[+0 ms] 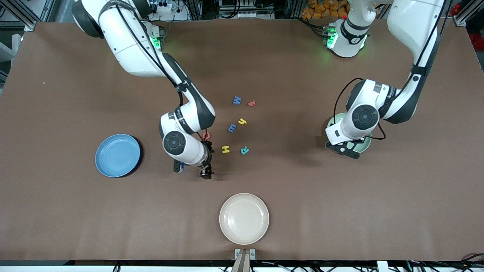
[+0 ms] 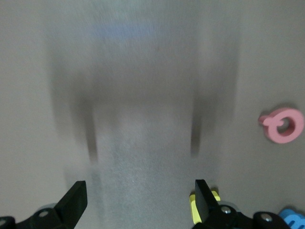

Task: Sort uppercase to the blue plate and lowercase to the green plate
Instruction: 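Open the left gripper to drop the blue a onto the green plate, then lower the right gripper onto the yellow H and grasp it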

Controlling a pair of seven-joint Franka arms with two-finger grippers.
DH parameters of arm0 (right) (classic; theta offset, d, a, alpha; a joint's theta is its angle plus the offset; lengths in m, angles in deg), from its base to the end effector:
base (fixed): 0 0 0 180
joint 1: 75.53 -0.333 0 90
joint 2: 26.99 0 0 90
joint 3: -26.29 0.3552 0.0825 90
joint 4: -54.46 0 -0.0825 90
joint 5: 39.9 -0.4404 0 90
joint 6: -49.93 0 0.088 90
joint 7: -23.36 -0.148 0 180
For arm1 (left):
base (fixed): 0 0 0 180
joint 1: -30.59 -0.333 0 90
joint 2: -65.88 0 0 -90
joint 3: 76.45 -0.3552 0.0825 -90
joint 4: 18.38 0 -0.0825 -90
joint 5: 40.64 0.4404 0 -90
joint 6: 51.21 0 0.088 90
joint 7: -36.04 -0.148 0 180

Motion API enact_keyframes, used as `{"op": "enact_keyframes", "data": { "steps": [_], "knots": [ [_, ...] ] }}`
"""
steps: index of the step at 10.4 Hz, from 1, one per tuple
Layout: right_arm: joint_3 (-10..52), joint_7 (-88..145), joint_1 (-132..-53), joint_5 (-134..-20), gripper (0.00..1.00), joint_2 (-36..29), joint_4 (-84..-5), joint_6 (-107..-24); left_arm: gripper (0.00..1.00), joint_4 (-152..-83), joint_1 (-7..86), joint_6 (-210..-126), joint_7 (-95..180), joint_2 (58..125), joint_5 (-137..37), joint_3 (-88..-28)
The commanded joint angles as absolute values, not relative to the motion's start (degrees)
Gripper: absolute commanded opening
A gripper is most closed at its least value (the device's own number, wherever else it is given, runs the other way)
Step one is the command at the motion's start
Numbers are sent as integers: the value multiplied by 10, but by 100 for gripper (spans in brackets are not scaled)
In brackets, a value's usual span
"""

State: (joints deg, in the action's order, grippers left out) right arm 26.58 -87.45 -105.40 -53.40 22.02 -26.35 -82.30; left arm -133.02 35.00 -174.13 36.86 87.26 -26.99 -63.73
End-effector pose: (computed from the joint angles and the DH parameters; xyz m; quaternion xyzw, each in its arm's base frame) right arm 0.6934 0.4157 0.1420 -0.7062 0.7018 0.0784 0.0499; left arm 0.6035 -0.1673 0.2156 -0.9701 0.2119 0.0971 0.0675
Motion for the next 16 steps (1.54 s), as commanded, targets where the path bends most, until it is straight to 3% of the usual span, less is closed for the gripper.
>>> {"op": "enact_keyframes", "data": {
  "steps": [1, 5, 7, 16],
  "knots": [
    [265, -890, -1069, -548, 100, 249, -247, -851, 50, -1292, 350, -1706, 360, 857, -332, -635],
    [266, -930, -1094, -565, 100, 246, -248, -837, 50, -1249, 343, -1705, 394, 858, -447, -636],
    [266, -936, -1104, -563, 100, 241, -248, -791, 50, -1227, 344, -1705, 447, 862, -478, -636],
    [241, -1138, -1146, -528, 100, 234, -268, -791, 50, -1200, 349, -1708, 533, 864, -521, -636]
  ]
}}
